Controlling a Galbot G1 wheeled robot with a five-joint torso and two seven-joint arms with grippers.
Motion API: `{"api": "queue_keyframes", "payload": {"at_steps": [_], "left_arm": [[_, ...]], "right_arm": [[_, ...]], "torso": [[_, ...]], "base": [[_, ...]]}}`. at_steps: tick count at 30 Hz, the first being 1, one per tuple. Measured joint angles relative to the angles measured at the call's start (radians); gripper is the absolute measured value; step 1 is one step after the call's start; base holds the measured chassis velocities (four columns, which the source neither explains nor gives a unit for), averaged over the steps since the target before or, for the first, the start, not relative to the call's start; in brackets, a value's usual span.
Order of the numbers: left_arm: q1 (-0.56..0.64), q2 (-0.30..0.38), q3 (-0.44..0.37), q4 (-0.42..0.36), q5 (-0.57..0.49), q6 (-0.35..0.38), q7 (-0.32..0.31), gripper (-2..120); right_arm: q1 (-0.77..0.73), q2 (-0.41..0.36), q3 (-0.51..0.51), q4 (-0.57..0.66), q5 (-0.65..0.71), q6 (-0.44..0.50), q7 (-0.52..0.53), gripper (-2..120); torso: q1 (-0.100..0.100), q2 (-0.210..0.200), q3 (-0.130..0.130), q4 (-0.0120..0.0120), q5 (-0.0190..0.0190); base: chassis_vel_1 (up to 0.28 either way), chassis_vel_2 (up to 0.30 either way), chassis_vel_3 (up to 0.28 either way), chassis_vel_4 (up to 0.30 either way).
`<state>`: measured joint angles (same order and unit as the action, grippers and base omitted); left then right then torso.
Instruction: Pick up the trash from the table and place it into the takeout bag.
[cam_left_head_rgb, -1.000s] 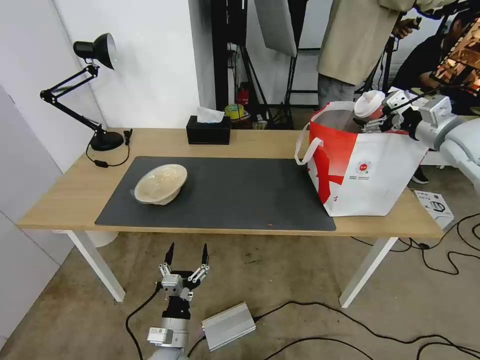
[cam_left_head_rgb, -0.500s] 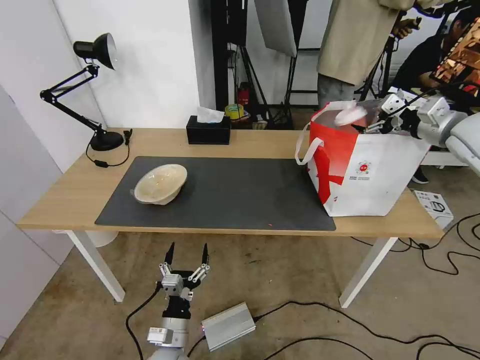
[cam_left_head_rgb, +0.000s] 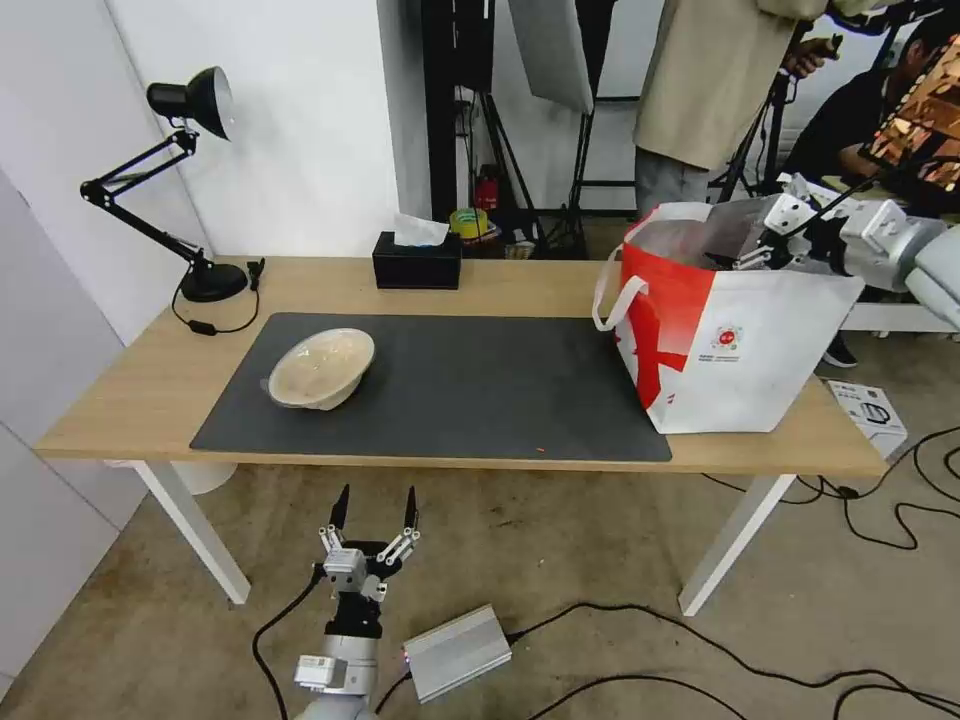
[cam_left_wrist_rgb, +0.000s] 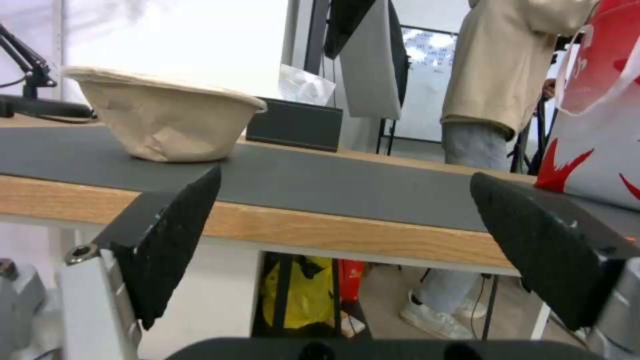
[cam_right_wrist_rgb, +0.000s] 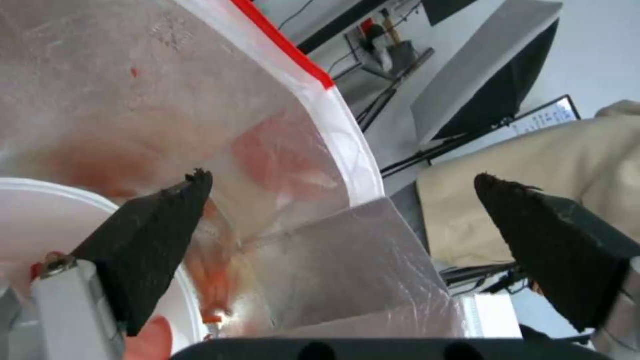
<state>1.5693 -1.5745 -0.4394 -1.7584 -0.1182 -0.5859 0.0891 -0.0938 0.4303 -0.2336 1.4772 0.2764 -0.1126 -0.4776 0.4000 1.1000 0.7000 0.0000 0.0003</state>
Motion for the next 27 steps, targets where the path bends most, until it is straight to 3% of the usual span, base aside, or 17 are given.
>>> {"api": "queue_keyframes", "payload": {"at_steps": [27], "left_arm": [[-0.008,0.000,-0.002,0.020,0.007,0.001,0.001,100]], "right_arm": [[-0.175,-0.071,0.157,0.152,0.200,-0.012,0.269,100]], "torso": [[0.000,0.000,0.000,-0.0003,-0.0008]], "base": [[0.000,0.000,0.000,0.000]]}}
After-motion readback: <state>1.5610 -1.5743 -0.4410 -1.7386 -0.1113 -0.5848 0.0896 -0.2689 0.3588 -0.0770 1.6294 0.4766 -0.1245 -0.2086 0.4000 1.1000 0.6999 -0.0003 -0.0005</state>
